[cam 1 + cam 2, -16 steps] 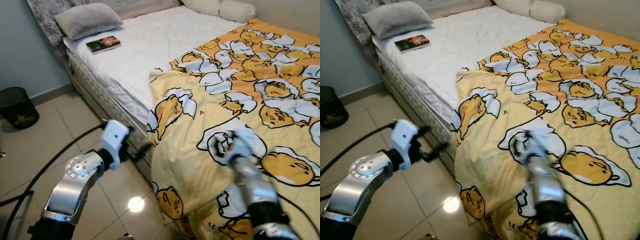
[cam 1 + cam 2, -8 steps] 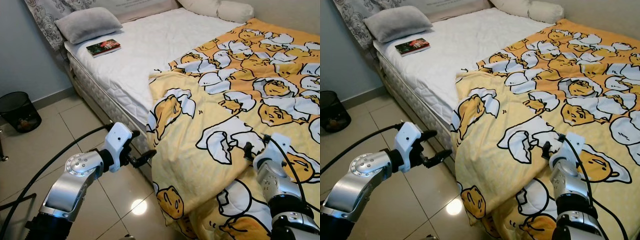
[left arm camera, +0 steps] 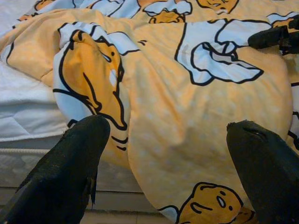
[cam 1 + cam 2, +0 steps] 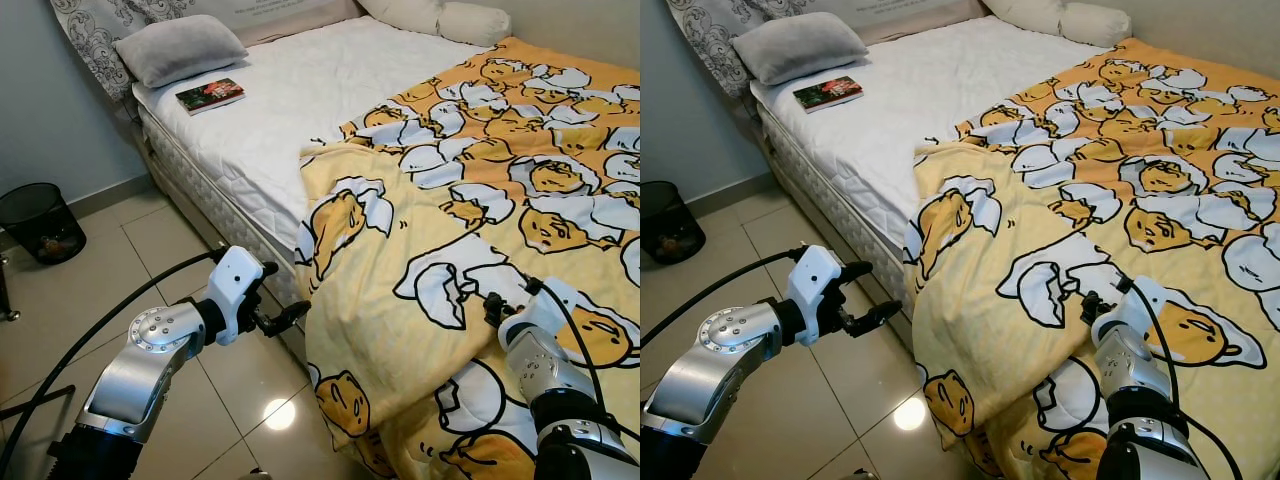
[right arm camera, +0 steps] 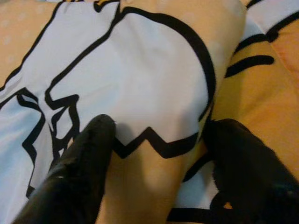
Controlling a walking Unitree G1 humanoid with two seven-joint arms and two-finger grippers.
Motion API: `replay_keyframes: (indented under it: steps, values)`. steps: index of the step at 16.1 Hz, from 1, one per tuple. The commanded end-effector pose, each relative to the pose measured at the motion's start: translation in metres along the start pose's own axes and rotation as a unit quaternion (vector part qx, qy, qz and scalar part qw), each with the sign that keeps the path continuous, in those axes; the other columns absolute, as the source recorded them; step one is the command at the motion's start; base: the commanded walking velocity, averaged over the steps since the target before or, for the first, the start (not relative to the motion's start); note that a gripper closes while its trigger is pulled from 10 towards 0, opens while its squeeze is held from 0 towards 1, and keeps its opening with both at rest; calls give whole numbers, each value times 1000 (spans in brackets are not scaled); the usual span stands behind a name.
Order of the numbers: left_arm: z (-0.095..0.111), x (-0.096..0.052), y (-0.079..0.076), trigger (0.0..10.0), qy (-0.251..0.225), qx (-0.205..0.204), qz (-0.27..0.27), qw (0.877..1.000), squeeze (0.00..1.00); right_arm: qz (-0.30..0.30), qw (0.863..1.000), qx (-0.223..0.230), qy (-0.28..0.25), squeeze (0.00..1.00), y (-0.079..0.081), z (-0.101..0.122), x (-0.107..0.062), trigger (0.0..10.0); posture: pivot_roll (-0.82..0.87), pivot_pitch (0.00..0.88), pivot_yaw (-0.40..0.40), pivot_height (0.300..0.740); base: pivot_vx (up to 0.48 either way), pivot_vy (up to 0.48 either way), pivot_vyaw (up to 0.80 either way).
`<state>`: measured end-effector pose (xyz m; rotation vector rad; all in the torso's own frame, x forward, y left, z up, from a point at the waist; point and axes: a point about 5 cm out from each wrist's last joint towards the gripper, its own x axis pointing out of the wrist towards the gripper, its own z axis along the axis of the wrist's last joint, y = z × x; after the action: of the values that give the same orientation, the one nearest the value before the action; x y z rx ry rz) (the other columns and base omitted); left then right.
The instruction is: Clean up the room
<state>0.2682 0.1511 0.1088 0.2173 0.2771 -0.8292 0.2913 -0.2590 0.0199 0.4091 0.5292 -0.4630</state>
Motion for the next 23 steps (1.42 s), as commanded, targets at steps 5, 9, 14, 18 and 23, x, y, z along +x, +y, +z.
replay_keyframes:
  steps: [5, 9, 14, 18, 23]
  values:
    - [1, 0, 2, 10000, 4, 12, -4, 1000, 859, 5, 1000, 16, -2, 0, 4, 3, 1, 0, -25, 0, 56, 740, 0, 0, 0]
    - [2, 1, 4, 10000, 0, 14, -2, 1000, 863, 11, 1000, 18, -3, 0, 8, 5, 2, 0, -25, 0, 55, 740, 0, 0, 0]
    - [2, -2, 8, 10000, 0, 17, 4, 1000, 863, 37, 999, 15, -1, 0, 20, 3, 1, 0, -27, 0, 50, 740, 0, 0, 0]
    - [0, -3, 10, 10000, 0, 18, 11, 1000, 859, 102, 995, -10, -13, 0, 43, 2, -3, 0, -25, 0, 41, 740, 0, 0, 0]
    - [1, -11, 20, 10000, -5, 25, 43, 999, 816, 331, 936, -109, -59, 0, 133, -4, -35, 0, -12, 0, 34, 740, 0, 0, 0]
